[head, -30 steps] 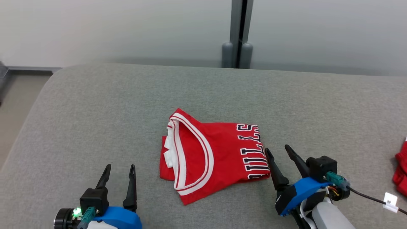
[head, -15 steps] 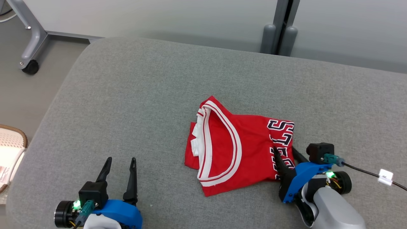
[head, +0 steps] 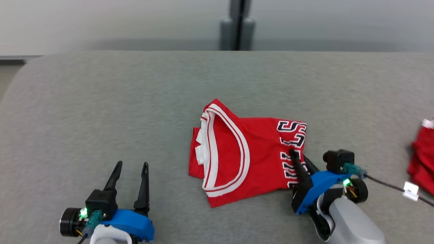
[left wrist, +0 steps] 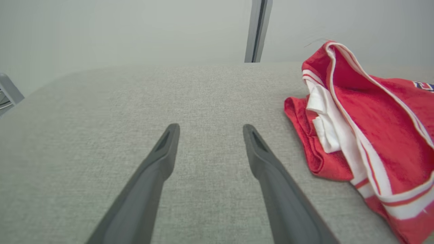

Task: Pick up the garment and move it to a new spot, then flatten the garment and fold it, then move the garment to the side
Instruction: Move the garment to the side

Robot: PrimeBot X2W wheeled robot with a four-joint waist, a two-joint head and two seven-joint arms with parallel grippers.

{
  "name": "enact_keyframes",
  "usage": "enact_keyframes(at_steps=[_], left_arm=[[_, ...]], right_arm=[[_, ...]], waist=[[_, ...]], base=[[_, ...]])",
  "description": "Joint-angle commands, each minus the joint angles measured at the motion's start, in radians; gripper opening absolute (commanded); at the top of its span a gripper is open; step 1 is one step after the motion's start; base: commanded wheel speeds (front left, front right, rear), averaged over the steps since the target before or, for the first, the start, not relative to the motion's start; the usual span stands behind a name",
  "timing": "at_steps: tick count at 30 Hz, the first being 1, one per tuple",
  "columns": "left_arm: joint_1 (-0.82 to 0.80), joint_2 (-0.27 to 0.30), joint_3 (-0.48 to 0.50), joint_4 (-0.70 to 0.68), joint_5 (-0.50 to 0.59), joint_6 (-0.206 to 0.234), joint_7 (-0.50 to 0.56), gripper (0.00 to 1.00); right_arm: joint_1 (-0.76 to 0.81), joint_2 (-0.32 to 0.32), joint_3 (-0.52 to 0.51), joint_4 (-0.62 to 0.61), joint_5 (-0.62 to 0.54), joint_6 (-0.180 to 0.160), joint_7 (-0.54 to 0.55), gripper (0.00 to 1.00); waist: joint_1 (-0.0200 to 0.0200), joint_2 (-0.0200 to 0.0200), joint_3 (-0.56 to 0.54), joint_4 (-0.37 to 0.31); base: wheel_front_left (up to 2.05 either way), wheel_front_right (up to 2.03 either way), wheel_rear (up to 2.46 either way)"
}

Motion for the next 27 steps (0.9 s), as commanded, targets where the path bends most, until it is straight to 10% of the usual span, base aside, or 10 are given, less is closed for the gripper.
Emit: enact_keyframes(at_steps=[1,16,27], left_arm=[[-0.006,0.000,0.000,-0.007,0.004,-0.003,-0.003,1.00],[0.000,0.007,-0.015,-0.030,0.016,-0.007,-0.003,1.00],[0.001,0.007,-0.013,-0.045,0.022,-0.005,-0.003,1.00]], right_arm=[[0.033,-0.009,0.003,-0.014,0.006,0.000,-0.004,0.00],[0.188,-0.007,0.062,-0.260,0.019,0.000,-0.005,0.00],[0.262,-0.007,0.092,-0.382,0.015,0.000,-0.005,0.00]], waist=[[-0.0001,-0.0002,-0.042,-0.071],[-0.0001,-0.0002,-0.039,-0.437],[-0.0001,-0.0002,-0.014,-0.574]], base=[[0.00,0.00,0.00],[0.00,0.00,0.00],[0.00,0.00,0.00]])
